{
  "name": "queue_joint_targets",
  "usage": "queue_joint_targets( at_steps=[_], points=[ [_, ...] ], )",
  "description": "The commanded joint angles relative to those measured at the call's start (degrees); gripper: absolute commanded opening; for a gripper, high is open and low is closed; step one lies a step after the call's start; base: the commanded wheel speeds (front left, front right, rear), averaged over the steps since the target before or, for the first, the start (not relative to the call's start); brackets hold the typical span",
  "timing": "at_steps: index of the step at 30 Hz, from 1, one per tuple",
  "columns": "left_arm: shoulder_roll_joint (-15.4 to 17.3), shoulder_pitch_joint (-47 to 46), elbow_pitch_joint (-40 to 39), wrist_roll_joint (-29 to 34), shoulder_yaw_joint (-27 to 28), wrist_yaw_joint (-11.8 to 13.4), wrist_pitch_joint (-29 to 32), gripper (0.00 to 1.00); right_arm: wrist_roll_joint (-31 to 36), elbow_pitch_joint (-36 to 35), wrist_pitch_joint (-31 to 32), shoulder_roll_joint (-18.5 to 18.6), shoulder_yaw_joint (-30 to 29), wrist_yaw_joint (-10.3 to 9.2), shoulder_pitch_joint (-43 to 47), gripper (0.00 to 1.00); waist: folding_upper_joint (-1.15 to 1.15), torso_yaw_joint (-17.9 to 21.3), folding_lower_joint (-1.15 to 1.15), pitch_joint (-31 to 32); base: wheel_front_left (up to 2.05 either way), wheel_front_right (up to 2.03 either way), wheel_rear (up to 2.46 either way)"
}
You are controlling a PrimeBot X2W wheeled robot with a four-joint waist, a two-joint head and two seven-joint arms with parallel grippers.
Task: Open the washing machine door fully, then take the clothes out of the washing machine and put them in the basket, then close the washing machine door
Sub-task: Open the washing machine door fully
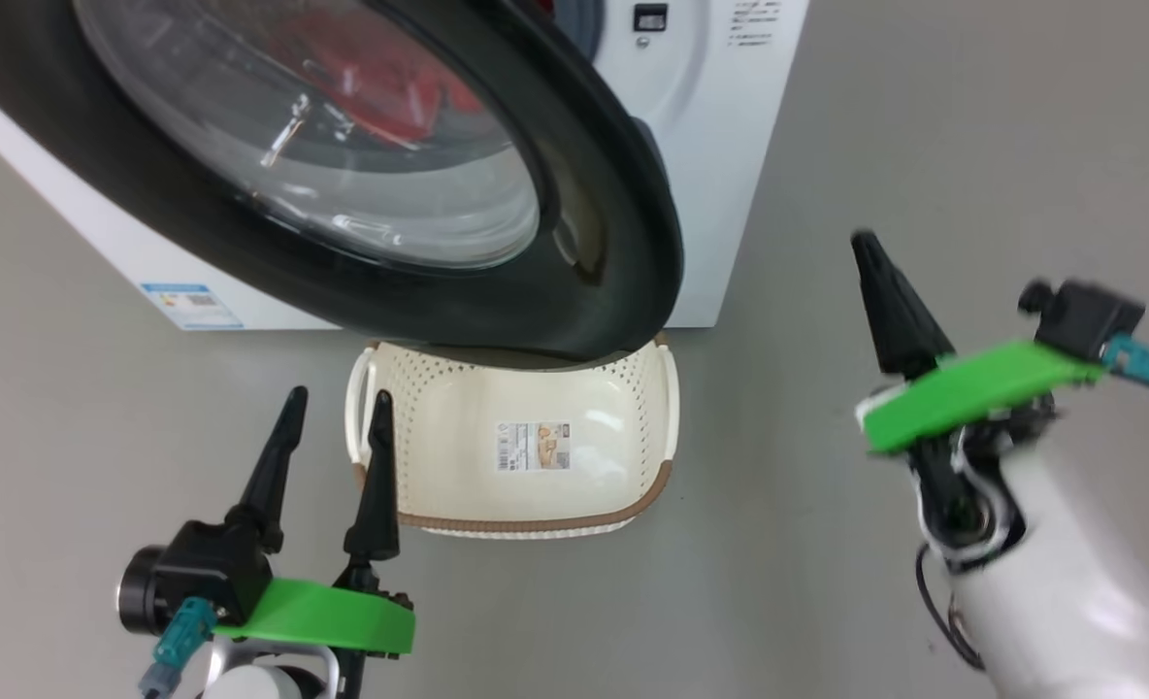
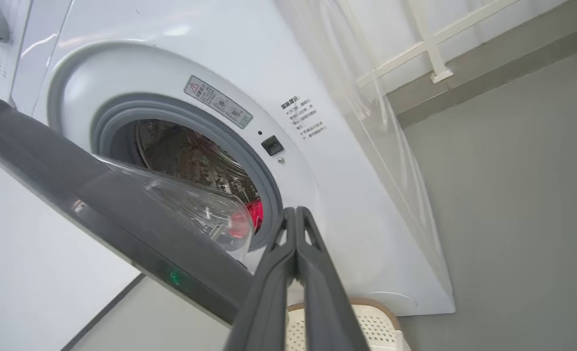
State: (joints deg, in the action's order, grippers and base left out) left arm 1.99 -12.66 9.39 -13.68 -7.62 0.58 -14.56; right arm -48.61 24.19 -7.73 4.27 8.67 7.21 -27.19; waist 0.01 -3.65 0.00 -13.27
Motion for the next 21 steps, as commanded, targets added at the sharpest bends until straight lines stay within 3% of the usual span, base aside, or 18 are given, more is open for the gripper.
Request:
queue_joint_targets(
  at_steps=[1,11,21],
  points=[
    [0.88,-0.96,-1.72,-0.14,1.47,0.35,-0.44,1.00,-2.59,-1.34,0.96,0.06,1.36,0.28,-1.85,0.00,-0.01,-0.94,0.00,-0.76,0.00,0.00,0.00],
    [0.88,-2.16,-2.59,-0.93,-0.46,1.16,-0.44,1.00,-31.29,3.59,19.52,1.52,-1.76,0.28,-13.13,0.00,-0.01,-4.11,0.00,-3.17,0.00,0.00,0.00],
    [0.88,-3.00,-3.08,-1.54,-1.07,1.75,-0.44,1.00,-45.86,11.28,37.75,0.66,-3.49,0.28,-21.89,0.00,-0.01,-5.38,0.00,-5.01,0.00,0.00,0.00]
  ],
)
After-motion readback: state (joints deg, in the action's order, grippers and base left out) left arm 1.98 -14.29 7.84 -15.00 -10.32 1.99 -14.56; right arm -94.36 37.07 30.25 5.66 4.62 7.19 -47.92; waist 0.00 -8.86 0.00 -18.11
